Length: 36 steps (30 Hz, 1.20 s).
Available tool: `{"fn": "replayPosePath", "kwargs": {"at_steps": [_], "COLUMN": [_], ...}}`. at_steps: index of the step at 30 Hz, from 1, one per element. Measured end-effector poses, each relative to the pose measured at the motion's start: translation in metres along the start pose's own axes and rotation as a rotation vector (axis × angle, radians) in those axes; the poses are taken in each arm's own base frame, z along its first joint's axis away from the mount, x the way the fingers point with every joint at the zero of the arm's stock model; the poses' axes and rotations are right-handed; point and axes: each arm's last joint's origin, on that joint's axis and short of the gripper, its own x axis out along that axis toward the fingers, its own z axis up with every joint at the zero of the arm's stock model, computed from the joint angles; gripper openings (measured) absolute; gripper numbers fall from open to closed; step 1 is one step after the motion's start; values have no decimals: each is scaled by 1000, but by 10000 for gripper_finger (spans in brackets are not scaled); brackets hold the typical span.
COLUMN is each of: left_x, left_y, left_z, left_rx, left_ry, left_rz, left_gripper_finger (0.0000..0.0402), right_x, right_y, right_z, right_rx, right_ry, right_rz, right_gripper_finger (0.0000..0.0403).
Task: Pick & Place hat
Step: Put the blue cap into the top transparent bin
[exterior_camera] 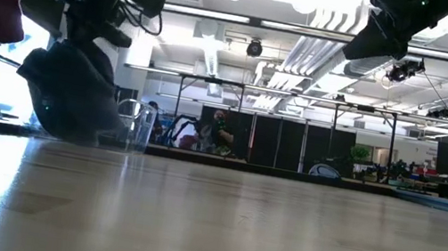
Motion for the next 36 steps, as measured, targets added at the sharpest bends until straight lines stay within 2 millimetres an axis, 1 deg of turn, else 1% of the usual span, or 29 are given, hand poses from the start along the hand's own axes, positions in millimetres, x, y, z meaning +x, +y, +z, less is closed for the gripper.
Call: {"fn": "replayPosePath", "kwargs": {"at_steps": [3, 5, 7, 10, 14, 17, 19, 20, 22, 24, 26, 28, 30, 32, 36], "left_x": [3, 4, 0, -13, -41, -63, -75, -80, -87, -88, -80, -68, -46, -23, 17], "left_y": [0, 0, 5, 17, 35, 47, 52, 50, 40, 20, -2, -26, -46, -54, -61], "left_z": [5, 9, 14, 25, 38, 47, 50, 52, 52, 51, 49, 47, 44, 42, 35], "left_rx": [0, 0, 6, -3, -45, -87, -113, -117, -75, -26, 1, -15, -46, -57, -65], "left_ry": [4, 6, 27, 16, -77, -132, -137, -139, -157, -191, -214, -236, -202, -154, -75], "left_rz": [-36, -68, -98, -130, -147, -222, -327, -393, -517, -618, -654, -638, -585, -507, -348], "left_gripper_finger": [31, 52, 79, 117, 150, 155, 151, 146, 129, 104, 73, 36, 10, 11, 15], "right_x": [0, 0, 0, 0, 0, 0, 0, 0, 0, 0, 0, 0, 0, 0, 0], "right_y": [-1, -2, -3, -4, -3, -3, -3, -3, -3, -3, -4, -4, -4, -5, -8], "right_z": [0, 0, 0, 0, 0, 0, 0, 0, 0, 1, 2, 2, 3, 3, 2], "right_rx": [-3, -17, -19, -17, -27, -40, -49, -56, -68, -78, -92, -101, -106, -107, -86], "right_ry": [0, 0, 0, 0, 0, 0, 0, -1, -4, -9, -17, -25, -32, -31, -21], "right_rz": [8, 15, 15, 11, 35, 50, 49, 48, 42, 35, 34, 33, 32, 29, 20], "right_gripper_finger": [138, 138, 138, 138, 138, 138, 138, 138, 138, 138, 138, 138, 138, 138, 138]}}
